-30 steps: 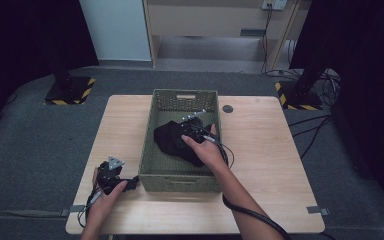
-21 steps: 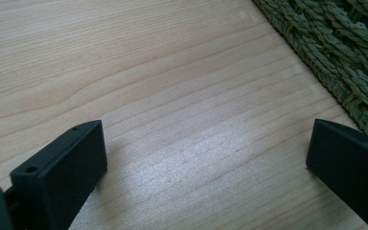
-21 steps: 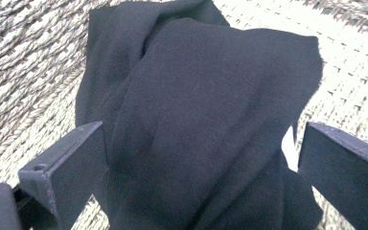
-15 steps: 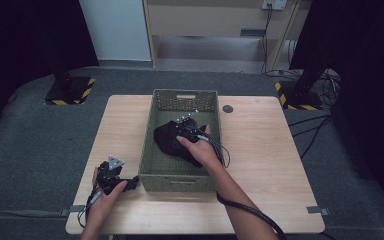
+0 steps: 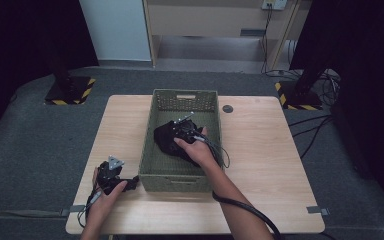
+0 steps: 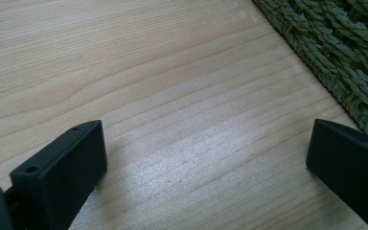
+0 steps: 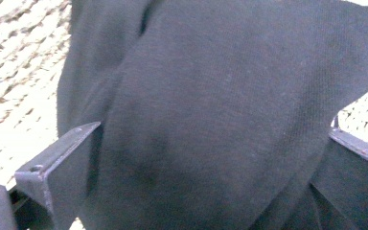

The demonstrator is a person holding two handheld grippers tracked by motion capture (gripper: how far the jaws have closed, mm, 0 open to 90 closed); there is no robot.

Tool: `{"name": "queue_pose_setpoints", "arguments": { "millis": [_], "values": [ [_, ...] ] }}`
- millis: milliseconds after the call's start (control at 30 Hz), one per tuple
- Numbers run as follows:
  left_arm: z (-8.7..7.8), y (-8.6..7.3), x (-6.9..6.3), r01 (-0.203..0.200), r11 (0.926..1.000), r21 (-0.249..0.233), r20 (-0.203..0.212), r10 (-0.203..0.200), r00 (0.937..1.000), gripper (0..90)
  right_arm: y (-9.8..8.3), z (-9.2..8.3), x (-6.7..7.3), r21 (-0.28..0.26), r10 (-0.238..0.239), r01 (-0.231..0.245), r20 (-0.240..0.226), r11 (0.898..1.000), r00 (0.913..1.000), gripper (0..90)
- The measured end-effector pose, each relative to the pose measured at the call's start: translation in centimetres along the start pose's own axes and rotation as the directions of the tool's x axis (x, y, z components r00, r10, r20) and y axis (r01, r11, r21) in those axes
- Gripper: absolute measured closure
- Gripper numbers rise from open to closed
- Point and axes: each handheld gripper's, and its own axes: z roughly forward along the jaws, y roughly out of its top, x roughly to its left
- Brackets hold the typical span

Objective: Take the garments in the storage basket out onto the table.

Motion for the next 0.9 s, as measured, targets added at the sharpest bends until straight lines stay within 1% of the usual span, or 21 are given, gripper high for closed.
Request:
{"name": "queue_pose_setpoints", "arguments": {
  "millis": [100,133,467,600,667,833,900],
  "values": [
    [0.0,0.0,0.0,-0.001,1.0000,0.001,0.000,0.001,1.0000,0.0,-0.1,0.4,-0.2,0.009,0.008,-0.008,-0.002,1.000,1.0000,1.2],
    [0.0,0.0,0.0,0.000,1.0000,0.000,0.000,0.000,1.0000,0.0,-0.1,0.7,-0.2,0.018,0.005,-0.005,-0.002,1.000,1.0000,0.8],
    [0.0,0.0,0.0,0.002,1.0000,-0.001,0.000,-0.002,1.0000,0.0,0.0,1.4,-0.2,0.043,0.001,-0.001,-0.004,0.999,1.0000,0.3],
    [0.0,0.0,0.0,0.002,1.0000,-0.002,0.000,-0.002,1.0000,0.0,0.0,1.6,-0.5,0.057,0.023,-0.022,-0.022,0.998,0.9995,0.2],
    [0.0,0.0,0.0,0.002,1.0000,-0.001,0.000,-0.002,1.0000,0.0,0.0,1.6,-0.5,0.057,0.023,-0.022,-0.023,0.998,0.9995,0.2],
    [0.0,0.0,0.0,0.001,1.0000,-0.001,0.000,-0.001,1.0000,0.0,0.0,1.5,-0.5,0.060,0.009,-0.008,-0.013,0.998,0.9999,4.1],
    [0.0,0.0,0.0,0.002,1.0000,-0.001,0.000,-0.002,1.0000,0.0,0.1,1.3,-0.4,0.064,0.009,-0.007,-0.017,0.998,0.9998,9.6]
  ]
}}
